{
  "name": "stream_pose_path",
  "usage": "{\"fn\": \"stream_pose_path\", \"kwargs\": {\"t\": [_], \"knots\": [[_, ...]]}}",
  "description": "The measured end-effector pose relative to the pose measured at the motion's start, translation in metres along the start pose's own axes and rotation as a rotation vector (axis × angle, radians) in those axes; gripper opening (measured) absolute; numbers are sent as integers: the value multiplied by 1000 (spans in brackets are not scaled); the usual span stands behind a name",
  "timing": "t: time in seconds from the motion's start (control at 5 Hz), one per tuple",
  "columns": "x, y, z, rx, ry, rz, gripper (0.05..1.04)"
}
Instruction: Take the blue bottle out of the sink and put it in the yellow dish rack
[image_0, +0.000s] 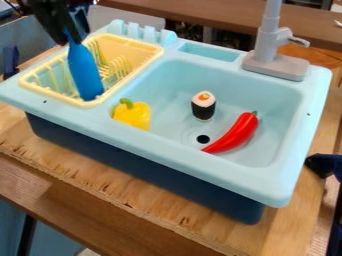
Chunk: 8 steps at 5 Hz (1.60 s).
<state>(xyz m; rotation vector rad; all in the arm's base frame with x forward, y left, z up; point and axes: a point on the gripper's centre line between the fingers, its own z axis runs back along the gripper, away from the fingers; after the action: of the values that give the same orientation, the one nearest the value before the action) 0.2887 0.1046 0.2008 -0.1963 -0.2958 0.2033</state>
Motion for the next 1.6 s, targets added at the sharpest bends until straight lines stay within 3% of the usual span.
{"fn": "stream_pose_path", "kwargs": {"t": [0.2, 0.6, 0.8, 1.0, 1.2, 1.6], "knots": [[-12, 4, -23, 39, 92, 11, 291], [-19, 6, -29, 41, 124, 11, 340], [-24, 5, -38, 37, 179, -6, 634], [-23, -4, -37, 20, 176, -21, 924], [-21, -9, -19, 34, 123, -25, 1007], [-13, -19, 23, 105, 63, -60, 1001]]}}
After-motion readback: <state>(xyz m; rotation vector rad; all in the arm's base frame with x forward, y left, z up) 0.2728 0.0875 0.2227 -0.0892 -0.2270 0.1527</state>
